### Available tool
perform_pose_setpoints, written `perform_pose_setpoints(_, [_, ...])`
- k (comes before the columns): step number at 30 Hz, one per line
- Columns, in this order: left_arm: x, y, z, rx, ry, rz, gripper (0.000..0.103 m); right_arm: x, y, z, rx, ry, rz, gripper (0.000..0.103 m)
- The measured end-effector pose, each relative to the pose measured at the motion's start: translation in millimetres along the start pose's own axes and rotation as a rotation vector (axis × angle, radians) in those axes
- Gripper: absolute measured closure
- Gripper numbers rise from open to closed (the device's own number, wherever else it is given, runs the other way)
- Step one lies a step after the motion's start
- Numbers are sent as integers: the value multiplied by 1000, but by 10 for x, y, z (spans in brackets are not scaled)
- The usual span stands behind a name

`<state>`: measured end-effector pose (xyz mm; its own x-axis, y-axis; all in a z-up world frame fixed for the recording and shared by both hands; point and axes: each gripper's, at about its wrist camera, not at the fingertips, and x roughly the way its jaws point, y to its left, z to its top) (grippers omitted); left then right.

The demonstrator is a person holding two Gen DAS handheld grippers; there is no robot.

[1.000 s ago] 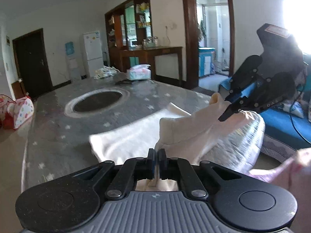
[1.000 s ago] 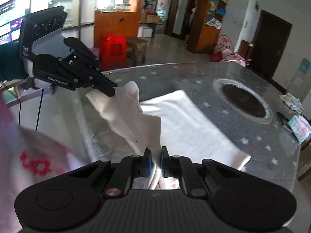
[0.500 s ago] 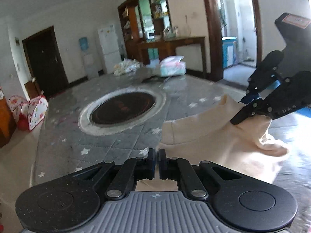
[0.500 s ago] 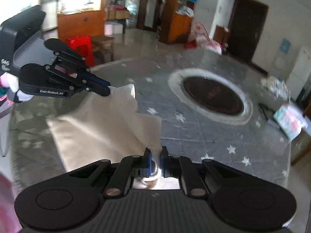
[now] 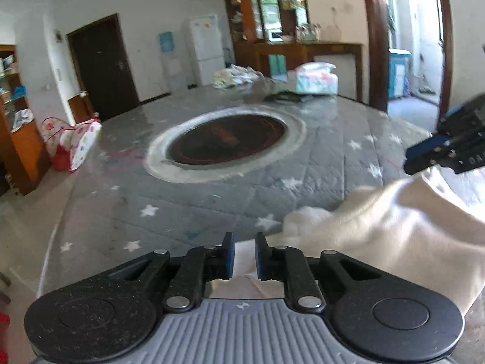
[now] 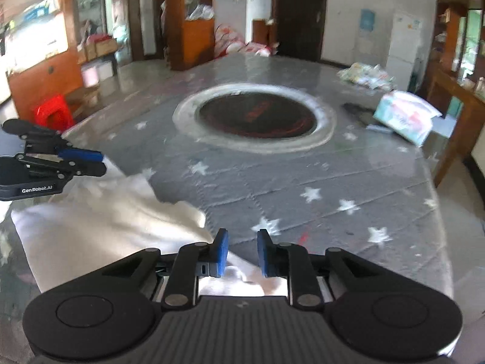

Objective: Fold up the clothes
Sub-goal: 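Carry the lifted hem over the garment with both grippers and release it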

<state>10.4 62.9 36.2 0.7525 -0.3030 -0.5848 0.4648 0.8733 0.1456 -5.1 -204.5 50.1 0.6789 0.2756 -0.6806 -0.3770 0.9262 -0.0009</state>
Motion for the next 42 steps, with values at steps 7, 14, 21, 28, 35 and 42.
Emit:
perform_pose_setpoints(7, [-415,-200,-88,26,-20,-79,87,-47,152,-171,-11,37,74,84])
perform_pose_setpoints(14, [-661,-445,-320,29,0,-140,87,-19,209,-5,-21,13,68,85])
perform_pose_setpoints(21, [-615,-569,-415,21,26,-145,86,366,578,188,-81,49,172,85])
perform_pose_setpoints(28, [-603,-531,-439,-1,28,-149,81,538,577,305,-26,42,140,85])
perform_pose_setpoints(35, [-595,-501,-469,-33,26,-155,80,618,1004,412,-164,40,229,85])
perform_pose_setpoints(42, [-722,-439,-490,-64,8,-120,66,673,1131,599,-157,22,265,84])
